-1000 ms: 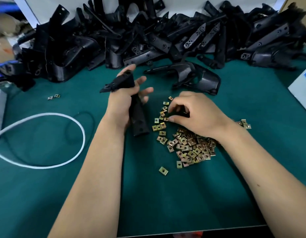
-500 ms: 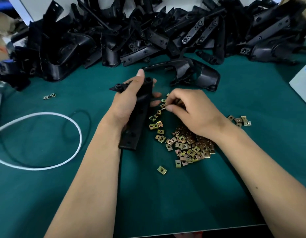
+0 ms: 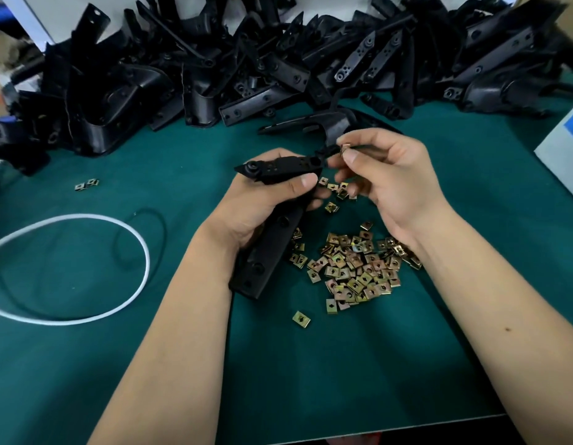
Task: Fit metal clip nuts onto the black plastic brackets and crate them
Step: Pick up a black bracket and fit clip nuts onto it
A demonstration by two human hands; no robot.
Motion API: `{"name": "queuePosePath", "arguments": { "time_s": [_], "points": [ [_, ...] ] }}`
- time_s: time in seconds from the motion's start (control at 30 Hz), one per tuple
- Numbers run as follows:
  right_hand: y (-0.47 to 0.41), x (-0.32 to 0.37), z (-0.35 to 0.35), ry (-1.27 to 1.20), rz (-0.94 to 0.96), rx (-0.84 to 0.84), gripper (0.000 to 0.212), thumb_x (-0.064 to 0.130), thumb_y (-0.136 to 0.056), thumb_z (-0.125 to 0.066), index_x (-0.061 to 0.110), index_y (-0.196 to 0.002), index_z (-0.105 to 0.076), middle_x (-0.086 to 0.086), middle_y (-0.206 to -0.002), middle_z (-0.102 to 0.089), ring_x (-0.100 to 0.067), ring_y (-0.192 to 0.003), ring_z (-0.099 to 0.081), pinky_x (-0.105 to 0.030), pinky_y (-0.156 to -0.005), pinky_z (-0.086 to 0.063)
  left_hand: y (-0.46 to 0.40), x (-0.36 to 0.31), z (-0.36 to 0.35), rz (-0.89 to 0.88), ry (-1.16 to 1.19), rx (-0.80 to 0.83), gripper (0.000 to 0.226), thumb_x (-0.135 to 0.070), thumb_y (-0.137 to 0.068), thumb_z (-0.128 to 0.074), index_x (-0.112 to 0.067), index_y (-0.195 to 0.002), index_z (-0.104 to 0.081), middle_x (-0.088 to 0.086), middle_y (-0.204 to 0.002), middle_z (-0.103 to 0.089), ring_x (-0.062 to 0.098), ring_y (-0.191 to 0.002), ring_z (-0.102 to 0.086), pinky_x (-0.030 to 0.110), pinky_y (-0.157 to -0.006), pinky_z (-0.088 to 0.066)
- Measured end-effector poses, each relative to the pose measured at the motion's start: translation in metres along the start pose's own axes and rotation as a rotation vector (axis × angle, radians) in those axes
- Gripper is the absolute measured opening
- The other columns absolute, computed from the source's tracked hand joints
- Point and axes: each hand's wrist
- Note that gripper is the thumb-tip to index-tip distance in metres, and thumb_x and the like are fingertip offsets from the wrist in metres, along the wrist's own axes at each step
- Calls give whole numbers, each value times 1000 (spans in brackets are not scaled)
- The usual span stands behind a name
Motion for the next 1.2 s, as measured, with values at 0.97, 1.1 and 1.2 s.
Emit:
{"name": "queuePosePath", "arguments": {
  "time_s": [0.97, 1.1, 1.2],
  "points": [
    [-1, 4, 5, 162, -75, 93, 14, 2, -89, -75, 14, -87, -81, -5, -79, -75, -19, -82, -69, -39, -91, -57, -3, 4, -7, -12, -450, 59, 24, -8, -71, -91, -12, -76, -67, -4, -68, -66, 10, -63, -62, 21, -60, -50],
    [-1, 2, 4, 225, -50, 99, 13, 3, -89, -76, 15, -87, -80, -4, -80, -76, -17, -83, -70, -37, -91, -58, -4, 5, -6, -14, -463, 57, 27, -9, -70, -91, -8, -77, -66, -4, -68, -63, 11, -63, -59, 21, -60, -49],
    [-1, 3, 5, 226, -51, 106, 16, 2, -89, -75, 16, -84, -80, -5, -79, -75, -18, -81, -70, -39, -90, -58, -4, 7, -6, -28, -452, 10, 28, -10, -68, -93, -8, -74, -66, 2, -70, -64, 15, -65, -59, 26, -62, -50]
  ]
}}
Point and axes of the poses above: each hand's wrist, its own y-axis away from the middle knuckle, its own z-axis out of the back of the hand, x = y × z
